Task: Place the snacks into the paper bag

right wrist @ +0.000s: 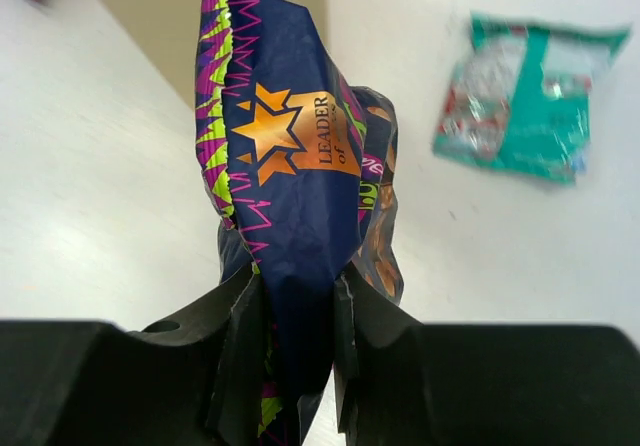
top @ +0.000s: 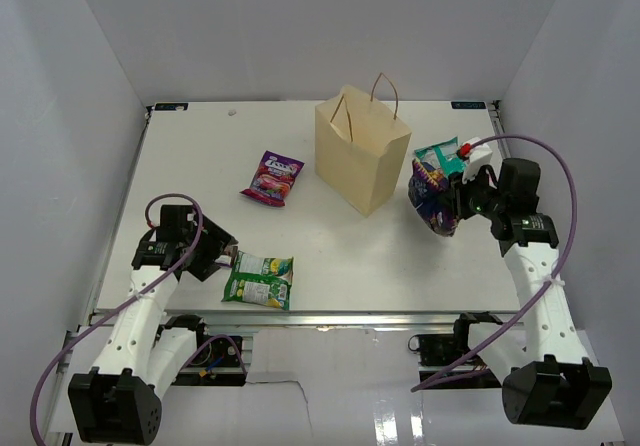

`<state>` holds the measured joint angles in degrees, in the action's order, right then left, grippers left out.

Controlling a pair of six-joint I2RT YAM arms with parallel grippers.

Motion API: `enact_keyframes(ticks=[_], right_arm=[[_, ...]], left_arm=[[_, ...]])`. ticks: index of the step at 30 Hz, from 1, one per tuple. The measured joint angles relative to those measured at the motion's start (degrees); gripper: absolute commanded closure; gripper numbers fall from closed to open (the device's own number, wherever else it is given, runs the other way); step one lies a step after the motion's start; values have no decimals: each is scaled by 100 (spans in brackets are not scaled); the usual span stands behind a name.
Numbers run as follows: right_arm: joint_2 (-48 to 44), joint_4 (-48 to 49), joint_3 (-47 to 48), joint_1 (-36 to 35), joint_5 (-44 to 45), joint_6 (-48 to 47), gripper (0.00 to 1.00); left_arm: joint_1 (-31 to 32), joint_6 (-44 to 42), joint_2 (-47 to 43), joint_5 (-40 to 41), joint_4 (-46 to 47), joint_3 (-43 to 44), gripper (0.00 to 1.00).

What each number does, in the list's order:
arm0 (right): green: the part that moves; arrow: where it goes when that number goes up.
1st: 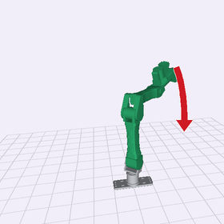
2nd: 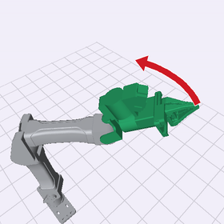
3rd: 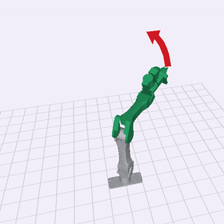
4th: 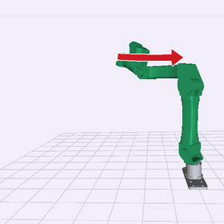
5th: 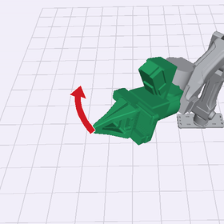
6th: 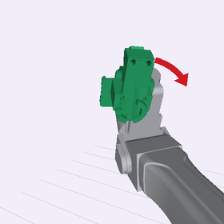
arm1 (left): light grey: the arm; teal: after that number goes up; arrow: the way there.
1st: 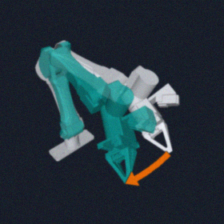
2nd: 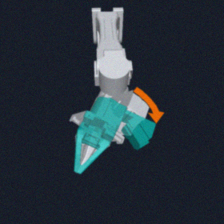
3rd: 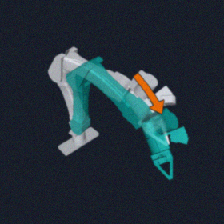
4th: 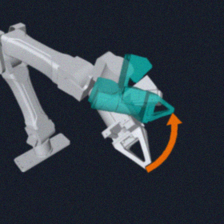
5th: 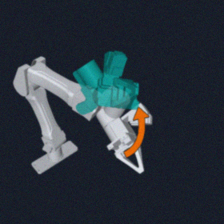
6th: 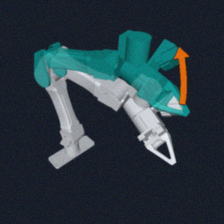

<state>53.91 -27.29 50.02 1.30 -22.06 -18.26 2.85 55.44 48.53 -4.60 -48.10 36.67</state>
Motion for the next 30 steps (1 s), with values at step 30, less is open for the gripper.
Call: enact_keyframes(ticks=[30], right_arm=[[1473,3099,3292,2,-2909,4216,92]], left_arm=[[0,-472,-267,-407,361,133,15]])
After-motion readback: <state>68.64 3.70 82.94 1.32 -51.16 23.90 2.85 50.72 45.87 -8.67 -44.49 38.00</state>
